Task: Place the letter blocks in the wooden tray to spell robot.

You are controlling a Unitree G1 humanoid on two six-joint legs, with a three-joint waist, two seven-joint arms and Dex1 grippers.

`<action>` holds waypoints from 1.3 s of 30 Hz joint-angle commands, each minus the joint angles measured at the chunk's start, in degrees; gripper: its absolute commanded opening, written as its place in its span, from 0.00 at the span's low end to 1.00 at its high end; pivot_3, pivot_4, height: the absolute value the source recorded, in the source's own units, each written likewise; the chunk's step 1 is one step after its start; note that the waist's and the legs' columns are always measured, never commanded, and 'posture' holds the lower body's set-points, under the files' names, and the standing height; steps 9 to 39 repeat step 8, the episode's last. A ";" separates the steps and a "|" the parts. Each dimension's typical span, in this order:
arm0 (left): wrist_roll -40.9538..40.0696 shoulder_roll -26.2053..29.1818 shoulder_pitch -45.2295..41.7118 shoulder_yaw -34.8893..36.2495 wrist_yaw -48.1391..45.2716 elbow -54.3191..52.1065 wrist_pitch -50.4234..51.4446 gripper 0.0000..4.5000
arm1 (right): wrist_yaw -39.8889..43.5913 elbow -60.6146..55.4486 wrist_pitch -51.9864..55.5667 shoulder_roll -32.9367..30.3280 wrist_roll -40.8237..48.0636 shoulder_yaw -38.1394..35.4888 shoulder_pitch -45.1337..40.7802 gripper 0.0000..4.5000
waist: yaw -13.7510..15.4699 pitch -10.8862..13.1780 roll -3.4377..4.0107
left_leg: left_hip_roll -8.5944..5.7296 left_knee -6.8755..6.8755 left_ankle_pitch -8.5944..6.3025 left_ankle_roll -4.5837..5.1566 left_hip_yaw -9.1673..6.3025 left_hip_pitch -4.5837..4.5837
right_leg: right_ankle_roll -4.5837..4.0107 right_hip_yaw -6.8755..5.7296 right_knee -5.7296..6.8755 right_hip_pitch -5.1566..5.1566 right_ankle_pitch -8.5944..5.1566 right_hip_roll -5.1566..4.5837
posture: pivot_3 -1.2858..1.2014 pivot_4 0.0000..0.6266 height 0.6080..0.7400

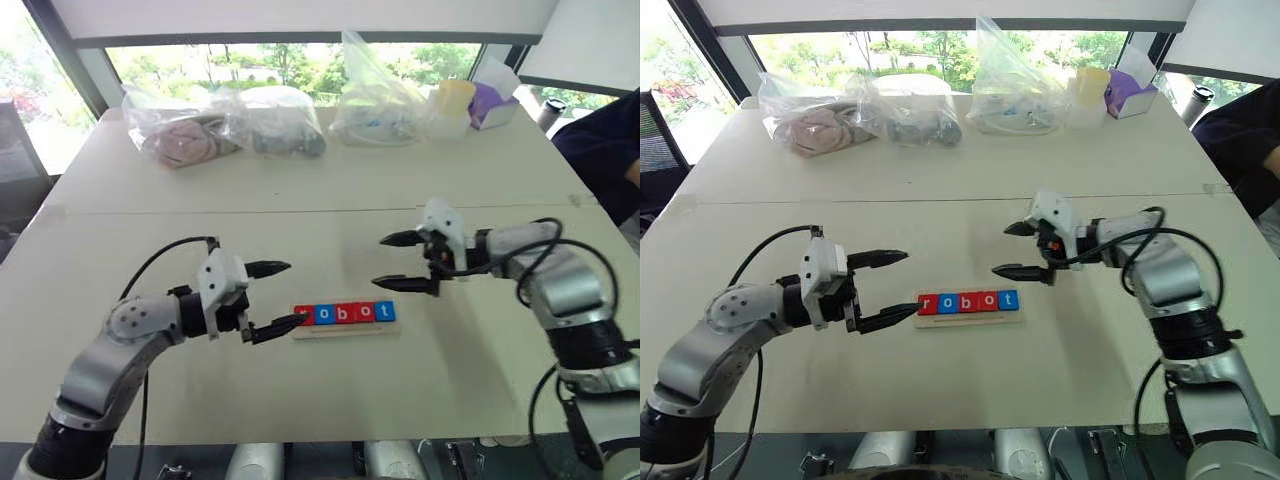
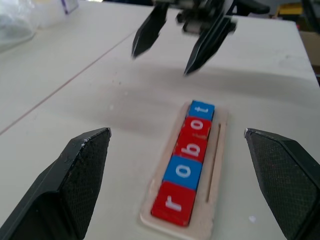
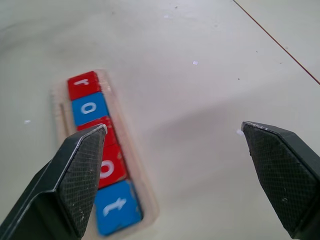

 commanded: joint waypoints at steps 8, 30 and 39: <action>-8.34 6.32 7.22 10.90 0.31 -8.09 7.00 1.00 | 8.18 -14.54 2.82 -14.02 11.12 -10.51 13.39 0.99 | -0.45 0.00 0.01 | 0.06 0.03 0.00 0.01 0.13 0.10 | -0.05 0.04 0.02 0.01 -0.03 0.07 | 0.52 0.24 1.00; -8.34 6.32 7.22 10.90 0.31 -8.09 7.00 1.00 | 8.18 -14.54 2.82 -14.02 11.12 -10.51 13.39 0.99 | -0.45 0.00 0.01 | 0.06 0.03 0.00 0.01 0.13 0.10 | -0.05 0.04 0.02 0.01 -0.03 0.07 | 0.52 0.24 1.00; -8.34 6.32 7.22 10.90 0.31 -8.09 7.00 1.00 | 8.18 -14.54 2.82 -14.02 11.12 -10.51 13.39 0.99 | -0.45 0.00 0.01 | 0.06 0.03 0.00 0.01 0.13 0.10 | -0.05 0.04 0.02 0.01 -0.03 0.07 | 0.52 0.24 1.00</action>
